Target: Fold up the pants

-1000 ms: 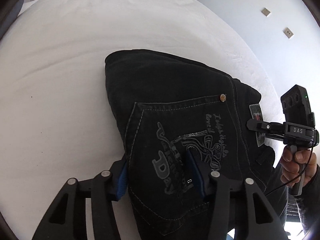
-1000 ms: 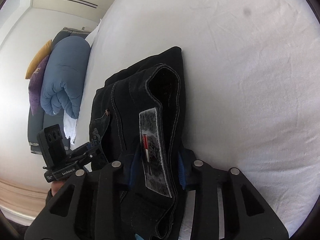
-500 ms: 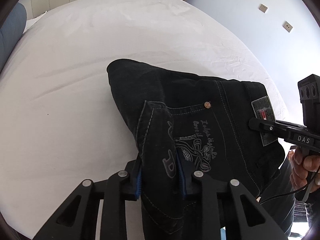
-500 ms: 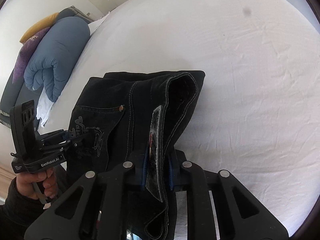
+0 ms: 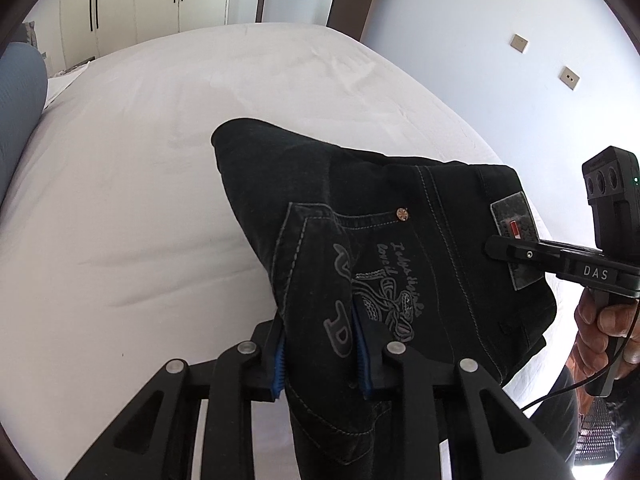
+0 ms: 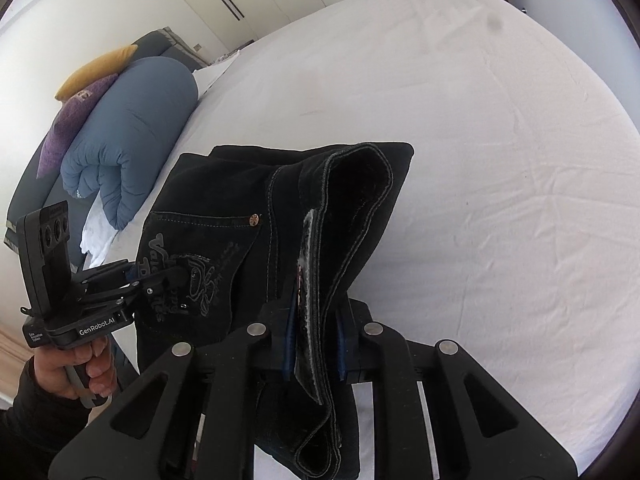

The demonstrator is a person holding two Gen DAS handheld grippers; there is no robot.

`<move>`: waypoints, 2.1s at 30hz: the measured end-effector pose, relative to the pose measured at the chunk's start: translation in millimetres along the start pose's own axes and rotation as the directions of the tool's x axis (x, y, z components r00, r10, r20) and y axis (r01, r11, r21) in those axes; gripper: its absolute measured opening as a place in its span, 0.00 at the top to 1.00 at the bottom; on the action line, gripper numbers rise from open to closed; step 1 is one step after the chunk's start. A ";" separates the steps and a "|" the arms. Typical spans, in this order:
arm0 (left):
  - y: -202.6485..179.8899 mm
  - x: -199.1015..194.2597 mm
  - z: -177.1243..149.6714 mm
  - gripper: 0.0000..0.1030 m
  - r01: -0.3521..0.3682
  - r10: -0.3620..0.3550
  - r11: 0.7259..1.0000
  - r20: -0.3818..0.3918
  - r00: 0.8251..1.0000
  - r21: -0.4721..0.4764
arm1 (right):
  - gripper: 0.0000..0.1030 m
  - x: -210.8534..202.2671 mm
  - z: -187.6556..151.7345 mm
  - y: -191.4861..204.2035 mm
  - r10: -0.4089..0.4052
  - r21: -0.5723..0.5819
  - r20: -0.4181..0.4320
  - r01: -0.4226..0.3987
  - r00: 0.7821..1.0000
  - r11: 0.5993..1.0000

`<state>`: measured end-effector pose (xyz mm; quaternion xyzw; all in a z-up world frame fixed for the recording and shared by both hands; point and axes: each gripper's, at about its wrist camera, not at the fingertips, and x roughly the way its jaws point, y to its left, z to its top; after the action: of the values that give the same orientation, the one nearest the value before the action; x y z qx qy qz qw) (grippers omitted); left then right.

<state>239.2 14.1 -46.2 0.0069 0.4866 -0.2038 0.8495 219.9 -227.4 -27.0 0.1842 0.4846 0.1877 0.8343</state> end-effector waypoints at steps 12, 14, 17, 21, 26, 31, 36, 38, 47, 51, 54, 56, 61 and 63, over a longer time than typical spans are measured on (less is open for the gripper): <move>33.8 96.7 3.8 0.56 0.055 -0.061 0.996 -0.097 0.993 -0.067 | 0.79 83.2 46.0 -110.3 0.090 0.210 -0.120 -0.063 0.989 0.976; 37.9 98.6 -3.7 0.45 0.057 -0.064 0.996 -0.092 0.994 -0.071 | 0.78 89.6 41.9 -137.4 0.183 0.285 -0.109 -0.145 0.977 0.947; 53.3 100.0 -9.9 0.41 0.098 -0.105 0.989 -0.068 0.992 -0.106 | 0.78 88.0 36.6 -154.4 0.263 0.304 -0.075 -0.229 0.962 0.925; 75.3 89.3 -20.6 0.34 0.120 -0.125 0.986 -0.037 0.991 -0.115 | 0.72 70.2 30.4 -167.9 0.276 0.302 -0.053 -0.248 0.960 0.920; 96.2 65.1 -34.6 0.31 0.097 -0.098 0.984 0.001 0.995 -0.151 | 0.63 34.6 19.1 -180.7 0.190 0.360 0.038 -0.191 0.981 0.913; 86.6 30.5 -55.1 0.29 0.055 -0.046 0.990 0.073 0.996 -0.133 | 0.63 -13.4 9.7 -151.2 0.346 0.287 0.191 -0.389 0.919 0.875; 27.4 -12.4 -48.4 0.02 0.000 0.022 0.994 0.205 0.978 -0.105 | 0.63 21.9 -14.5 -119.7 0.348 0.258 0.039 -0.346 0.937 0.902; 13.5 -34.1 -53.8 0.00 -0.016 0.044 0.994 0.256 0.966 -0.111 | 0.65 37.8 -29.2 -128.1 0.291 0.290 -0.014 -0.275 0.957 0.917; -48.4 -147.1 -93.5 0.00 -0.370 0.340 0.927 0.554 0.760 -0.061 | 0.40 -75.8 -87.8 -110.5 -0.154 0.238 0.223 0.100 0.963 0.966; -77.4 -193.1 -110.8 0.00 -0.395 0.361 0.913 0.644 0.674 -0.099 | 0.22 -127.1 -117.3 -51.8 -0.360 0.112 0.374 0.344 0.855 0.932; -94.9 -227.2 -116.5 0.00 -0.396 0.380 0.908 0.668 0.640 -0.138 | 0.12 -152.1 -141.0 4.8 -0.411 0.032 0.531 0.467 0.741 0.883; -99.8 -253.2 -120.7 0.00 -0.353 0.369 0.920 0.686 0.627 -0.172 | 0.01 -169.7 -151.0 35.2 -0.418 0.005 0.616 0.527 0.668 0.850; -92.6 -286.1 -117.7 0.00 -0.222 0.261 0.964 0.667 0.697 -0.146 | 0.00 -209.5 -157.8 70.1 -0.358 -0.018 0.692 0.511 0.626 0.859; -98.5 -289.5 -115.0 0.00 -0.314 0.316 0.941 0.673 0.668 -0.130 | 0.00 -212.1 -154.6 89.6 -0.350 -0.020 0.708 0.513 0.613 0.858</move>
<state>-18.6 46.3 151.8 0.0138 0.1302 -0.0416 0.9905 -25.4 -235.1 102.2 0.0232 0.1492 -0.0486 0.9873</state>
